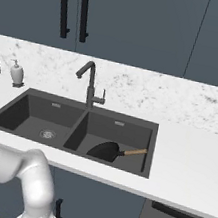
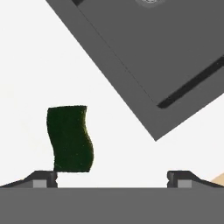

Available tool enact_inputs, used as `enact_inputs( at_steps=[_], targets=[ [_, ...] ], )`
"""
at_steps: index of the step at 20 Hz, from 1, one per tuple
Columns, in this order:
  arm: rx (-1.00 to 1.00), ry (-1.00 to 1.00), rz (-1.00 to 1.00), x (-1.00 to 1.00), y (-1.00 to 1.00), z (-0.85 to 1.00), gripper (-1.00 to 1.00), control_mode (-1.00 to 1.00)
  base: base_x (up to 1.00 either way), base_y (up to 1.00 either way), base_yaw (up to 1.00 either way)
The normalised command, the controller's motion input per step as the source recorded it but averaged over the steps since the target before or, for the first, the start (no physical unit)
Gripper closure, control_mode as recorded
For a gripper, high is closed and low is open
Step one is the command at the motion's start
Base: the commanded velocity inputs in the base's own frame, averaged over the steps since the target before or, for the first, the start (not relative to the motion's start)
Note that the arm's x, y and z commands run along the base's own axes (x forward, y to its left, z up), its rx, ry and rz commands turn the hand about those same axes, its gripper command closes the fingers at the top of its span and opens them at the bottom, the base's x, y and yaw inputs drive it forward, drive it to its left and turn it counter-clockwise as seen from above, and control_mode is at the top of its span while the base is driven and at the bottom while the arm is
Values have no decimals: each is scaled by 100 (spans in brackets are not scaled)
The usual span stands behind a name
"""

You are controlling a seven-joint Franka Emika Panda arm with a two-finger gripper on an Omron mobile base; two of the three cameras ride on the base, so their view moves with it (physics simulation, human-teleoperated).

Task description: Pick the pan and sponge and place them into the sink. Then turn on the water.

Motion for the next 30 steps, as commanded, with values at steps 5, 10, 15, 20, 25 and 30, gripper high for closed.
enact_inputs(
  at_steps=[5,10,15,20,25,30],
  targets=[
    [0,2,0,9,28,-39,-100,-100,0,0,0],
    [0,0,0,0,9,-31,-100,-100,0,0,0],
    [0,0,0,0,0,-36,-100,-100,0,0,0],
    [0,0,0,1,0,-38,-100,-100,0,0,0],
    [0,0,0,31,4,-13,-100,-100,0,0,0],
    [0,0,0,22,11,-33,-100,-100,0,0,0]
  ],
)
